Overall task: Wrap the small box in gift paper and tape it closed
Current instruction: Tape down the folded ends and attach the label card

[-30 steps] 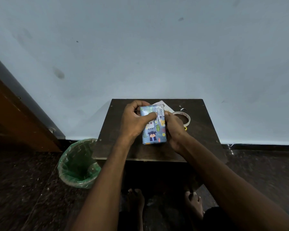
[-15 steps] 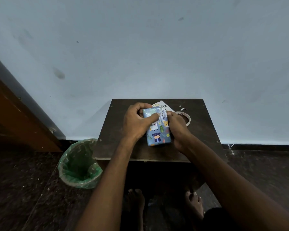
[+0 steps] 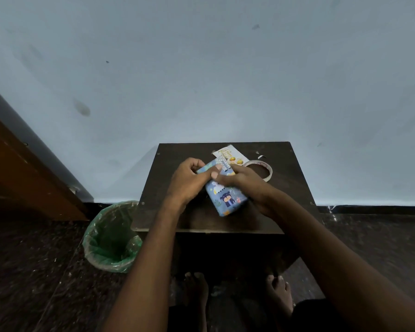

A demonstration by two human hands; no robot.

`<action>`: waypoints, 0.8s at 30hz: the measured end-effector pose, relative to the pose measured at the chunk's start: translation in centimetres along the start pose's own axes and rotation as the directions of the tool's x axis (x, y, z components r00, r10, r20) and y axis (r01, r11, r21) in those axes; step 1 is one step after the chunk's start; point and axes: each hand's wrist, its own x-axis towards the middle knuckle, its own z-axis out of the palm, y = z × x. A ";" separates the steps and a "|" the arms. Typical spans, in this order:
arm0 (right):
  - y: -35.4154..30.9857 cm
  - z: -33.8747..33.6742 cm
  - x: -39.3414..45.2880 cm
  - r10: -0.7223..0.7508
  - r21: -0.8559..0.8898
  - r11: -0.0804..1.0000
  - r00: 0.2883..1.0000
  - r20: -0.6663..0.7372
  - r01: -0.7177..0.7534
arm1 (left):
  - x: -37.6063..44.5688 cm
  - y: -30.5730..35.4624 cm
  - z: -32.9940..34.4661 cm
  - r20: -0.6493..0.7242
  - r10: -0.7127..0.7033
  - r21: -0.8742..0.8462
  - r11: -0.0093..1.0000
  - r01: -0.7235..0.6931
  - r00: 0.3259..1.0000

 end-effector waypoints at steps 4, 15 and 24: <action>0.7 -0.8 0.6 -0.055 -0.150 0.988 0.996 -0.070 0.045 | 0.2 -0.3 -1.3 0.106 -0.156 0.009 0.988 0.156 0.982; 0.8 -0.6 1.5 -0.361 -0.551 0.823 0.877 -0.317 0.139 | 0.6 -1.0 -3.8 -0.034 -0.178 0.270 0.946 0.181 0.983; 0.9 -0.2 2.5 -0.355 -0.559 0.811 0.905 -0.233 0.174 | 0.9 -1.0 -2.3 0.059 -0.145 -0.029 0.989 0.147 0.988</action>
